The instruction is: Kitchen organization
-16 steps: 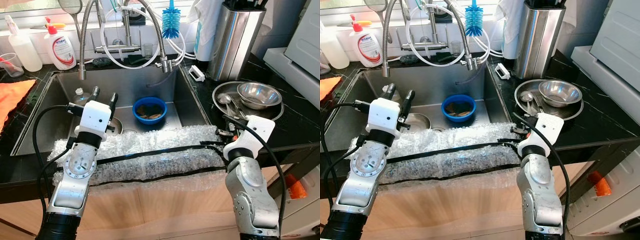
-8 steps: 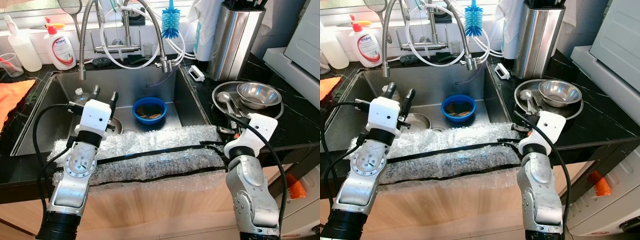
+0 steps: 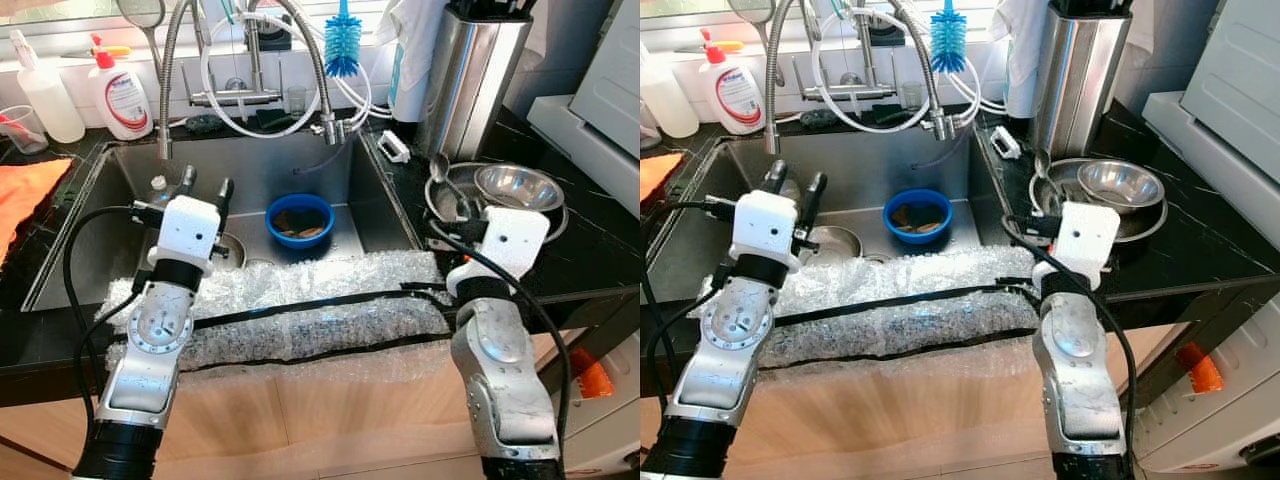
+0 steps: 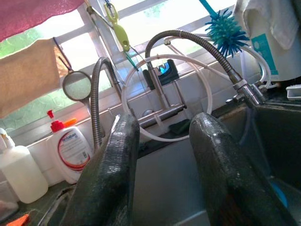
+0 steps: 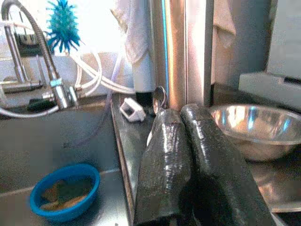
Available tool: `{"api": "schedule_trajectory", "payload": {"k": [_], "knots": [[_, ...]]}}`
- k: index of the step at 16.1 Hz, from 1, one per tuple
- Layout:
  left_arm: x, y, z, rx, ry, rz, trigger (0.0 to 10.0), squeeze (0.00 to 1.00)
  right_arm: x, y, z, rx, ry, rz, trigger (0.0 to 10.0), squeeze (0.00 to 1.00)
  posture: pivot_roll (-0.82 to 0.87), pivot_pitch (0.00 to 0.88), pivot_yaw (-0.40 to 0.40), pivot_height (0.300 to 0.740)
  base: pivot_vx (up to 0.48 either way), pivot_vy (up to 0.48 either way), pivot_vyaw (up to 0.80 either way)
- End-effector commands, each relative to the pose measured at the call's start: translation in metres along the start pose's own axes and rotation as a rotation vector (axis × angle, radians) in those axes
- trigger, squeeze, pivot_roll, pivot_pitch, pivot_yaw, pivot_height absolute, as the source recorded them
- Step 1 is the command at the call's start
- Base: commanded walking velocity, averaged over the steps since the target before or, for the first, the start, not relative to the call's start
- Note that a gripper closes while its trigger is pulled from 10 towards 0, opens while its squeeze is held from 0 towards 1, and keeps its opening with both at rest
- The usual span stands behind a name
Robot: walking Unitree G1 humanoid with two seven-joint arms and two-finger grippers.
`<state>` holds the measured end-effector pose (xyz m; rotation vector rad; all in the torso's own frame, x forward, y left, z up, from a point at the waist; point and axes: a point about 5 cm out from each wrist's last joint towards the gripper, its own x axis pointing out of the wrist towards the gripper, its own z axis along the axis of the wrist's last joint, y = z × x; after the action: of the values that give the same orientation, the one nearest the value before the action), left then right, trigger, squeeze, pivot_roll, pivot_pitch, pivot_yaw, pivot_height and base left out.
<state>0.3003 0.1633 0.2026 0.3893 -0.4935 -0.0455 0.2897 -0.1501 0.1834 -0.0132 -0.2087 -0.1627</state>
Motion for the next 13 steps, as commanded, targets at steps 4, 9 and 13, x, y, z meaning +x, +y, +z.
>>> {"api": "schedule_trajectory", "payload": {"k": [4,9,13], "knots": [[0.005,0.007,0.004,-0.037,-0.015,0.057,10.0,0.0,0.008,-0.004,0.03,-0.054,-0.168,-0.015,10.0,0.0,-0.07,0.0,0.003,0.74,0.0,0.0,0.0],[0.01,0.013,0.006,-0.26,-0.004,0.131,10.0,0.0,0.019,0.015,0.035,0.215,-0.127,0.117,10.0,0.0,-0.07,0.0,0.006,0.74,0.0,0.0,0.0],[0.023,0.007,0.026,-0.724,-0.024,0.005,10.0,0.0,0.02,0.034,0.047,0.423,-0.154,0.307,10.0,0.0,-0.07,0.0,0.008,0.74,0.0,0.0,0.0]]}}
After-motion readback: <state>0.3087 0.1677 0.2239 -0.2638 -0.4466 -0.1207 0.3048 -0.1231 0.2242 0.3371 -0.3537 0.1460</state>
